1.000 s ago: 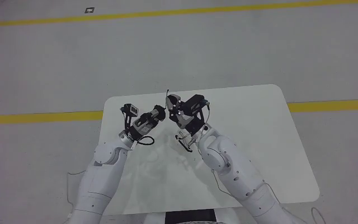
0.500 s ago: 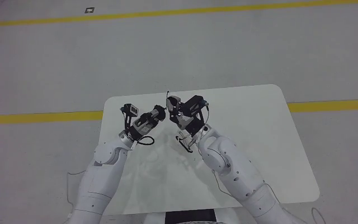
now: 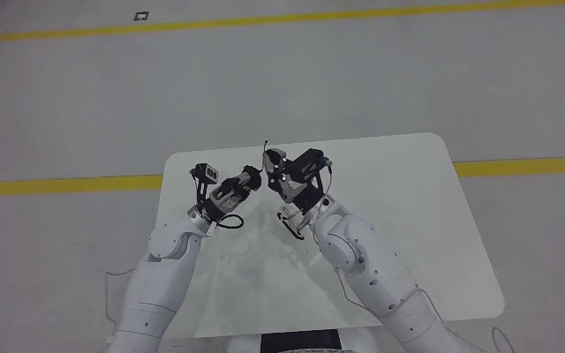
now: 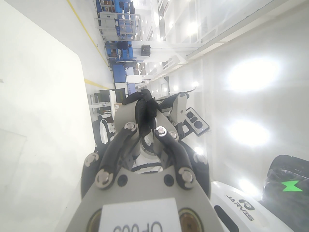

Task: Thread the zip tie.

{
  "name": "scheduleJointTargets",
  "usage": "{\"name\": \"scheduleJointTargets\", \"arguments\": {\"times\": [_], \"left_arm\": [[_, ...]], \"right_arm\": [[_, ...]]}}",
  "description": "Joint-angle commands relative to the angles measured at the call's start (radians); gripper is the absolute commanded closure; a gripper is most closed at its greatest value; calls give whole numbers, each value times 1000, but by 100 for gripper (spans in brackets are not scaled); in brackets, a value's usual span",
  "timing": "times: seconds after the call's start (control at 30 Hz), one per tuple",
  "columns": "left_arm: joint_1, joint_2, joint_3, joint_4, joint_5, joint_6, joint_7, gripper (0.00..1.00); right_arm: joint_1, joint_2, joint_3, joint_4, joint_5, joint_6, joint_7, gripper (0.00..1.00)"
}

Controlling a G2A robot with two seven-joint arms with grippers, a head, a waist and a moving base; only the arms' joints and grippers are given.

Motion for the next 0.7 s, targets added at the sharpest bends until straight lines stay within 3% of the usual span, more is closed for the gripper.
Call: {"name": "scheduleJointTargets", "arguments": {"times": [0.0,0.67], "left_arm": [[0,0,0,0,0,0,0,100],[0,0,0,0,0,0,0,100]], "right_arm": [[3,-1,-2,2,0,0,-1,100],[9,-1,-7,20,-12,3,7,100]]}}
